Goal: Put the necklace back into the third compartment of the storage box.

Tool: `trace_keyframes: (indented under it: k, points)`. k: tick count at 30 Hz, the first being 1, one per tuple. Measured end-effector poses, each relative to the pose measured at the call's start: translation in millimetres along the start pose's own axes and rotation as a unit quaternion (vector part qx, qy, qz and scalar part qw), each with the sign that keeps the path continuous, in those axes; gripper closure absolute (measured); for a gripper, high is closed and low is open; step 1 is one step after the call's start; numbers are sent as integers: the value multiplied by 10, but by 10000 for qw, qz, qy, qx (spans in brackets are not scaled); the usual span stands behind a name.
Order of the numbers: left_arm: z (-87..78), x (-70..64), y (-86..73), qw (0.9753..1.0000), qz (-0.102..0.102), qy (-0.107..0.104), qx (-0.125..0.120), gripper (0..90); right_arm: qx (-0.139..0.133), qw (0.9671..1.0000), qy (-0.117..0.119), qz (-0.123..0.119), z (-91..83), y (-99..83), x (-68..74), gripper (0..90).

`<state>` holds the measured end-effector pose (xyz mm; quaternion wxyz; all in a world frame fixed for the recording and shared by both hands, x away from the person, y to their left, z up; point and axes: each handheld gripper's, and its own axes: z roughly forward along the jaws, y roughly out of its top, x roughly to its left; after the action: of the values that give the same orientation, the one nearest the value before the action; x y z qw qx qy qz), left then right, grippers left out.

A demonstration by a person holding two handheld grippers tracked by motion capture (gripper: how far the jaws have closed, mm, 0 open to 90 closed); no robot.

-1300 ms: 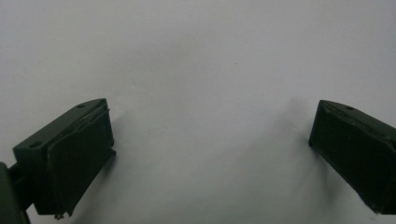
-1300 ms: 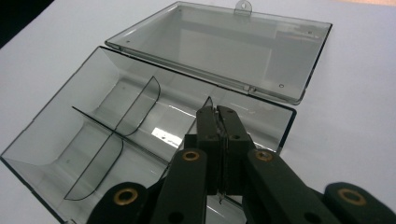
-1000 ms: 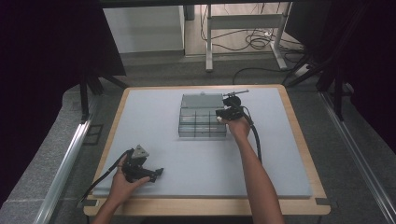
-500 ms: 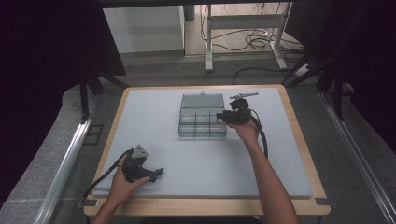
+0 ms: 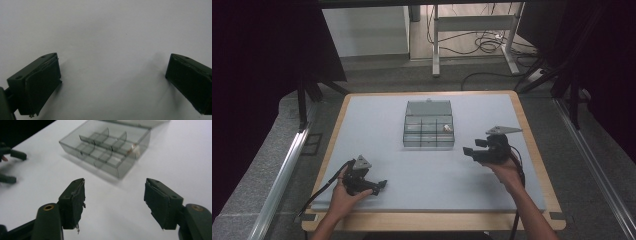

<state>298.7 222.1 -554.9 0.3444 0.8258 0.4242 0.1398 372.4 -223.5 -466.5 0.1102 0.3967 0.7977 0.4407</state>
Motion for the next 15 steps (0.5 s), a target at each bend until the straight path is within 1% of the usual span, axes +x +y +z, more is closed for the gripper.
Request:
trace_keyframes:
  k: [1,2,5,6,11,13,15]
  points:
    - [0,0,0,10000,0,0,0,0,1,10000,-18,4,-34,-46,-8,315]
    - [0,0,0,10000,0,0,0,0,1,10000,-18,4,-34,-46,-8,315]
    - [1,0,0,10000,0,-1,-1,0,-35,9999,-92,53,-140,-223,-35,306]
    - [1,0,0,10000,1,-1,-1,0,59,9999,-152,33,-179,-317,-46,296]
    - [0,-1,-1,10000,2,3,-1,0,71,9998,-211,11,-183,-379,-53,287]
    - [0,-1,-1,10000,5,5,-1,0,98,9997,-210,3,-173,-387,-38,281]
    - [0,-1,-1,10000,1,4,-2,0,63,9998,-169,-1,-163,-405,-15,279]
